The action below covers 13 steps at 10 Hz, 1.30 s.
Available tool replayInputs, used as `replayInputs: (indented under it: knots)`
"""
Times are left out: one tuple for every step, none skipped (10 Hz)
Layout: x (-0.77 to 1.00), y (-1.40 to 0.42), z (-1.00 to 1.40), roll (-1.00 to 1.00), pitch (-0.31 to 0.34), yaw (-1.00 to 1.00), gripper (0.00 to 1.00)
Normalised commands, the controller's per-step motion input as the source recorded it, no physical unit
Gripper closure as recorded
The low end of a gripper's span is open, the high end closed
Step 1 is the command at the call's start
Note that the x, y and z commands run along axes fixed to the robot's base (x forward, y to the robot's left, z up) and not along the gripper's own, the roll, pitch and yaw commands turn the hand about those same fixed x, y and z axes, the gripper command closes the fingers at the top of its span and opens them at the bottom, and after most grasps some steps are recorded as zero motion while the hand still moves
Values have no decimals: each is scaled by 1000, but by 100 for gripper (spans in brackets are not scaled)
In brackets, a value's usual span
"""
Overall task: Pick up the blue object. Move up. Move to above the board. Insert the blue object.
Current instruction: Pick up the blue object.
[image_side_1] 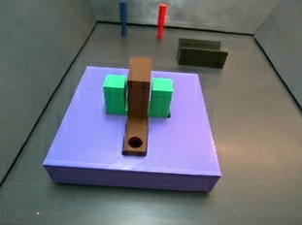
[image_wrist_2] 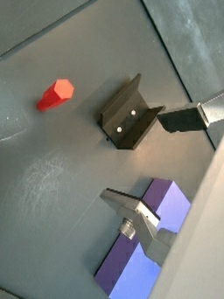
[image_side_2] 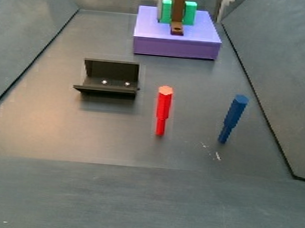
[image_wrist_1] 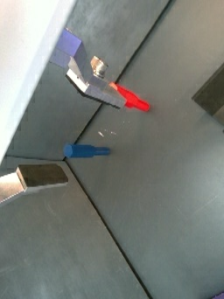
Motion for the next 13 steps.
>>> replayInputs:
  knots:
    - [-106, 60, 0, 0, 0, -114, 0]
    - [-474, 360, -120, 0, -26, -231, 0]
    - [-677, 614, -297, 0, -123, -249, 0]
    - [-597, 563, -294, 0, -170, -146, 0]
    - [-523, 486, -280, 0, -199, -51, 0]
    - [-389, 423, -291, -57, -226, 0, 0]
    - [-257, 357, -274, -86, -236, 0, 0]
    - [-231, 351, -251, -76, -223, 0, 0]
    - [-217, 337, -223, -73, -197, 0, 0]
    - [-229, 314, -200, -79, -180, 0, 0]
    - [-286, 294, -217, -87, -211, 0, 0]
    - [-294, 271, -223, -101, -227, 0, 0]
    - [-254, 214, -229, -97, -229, 0, 0]
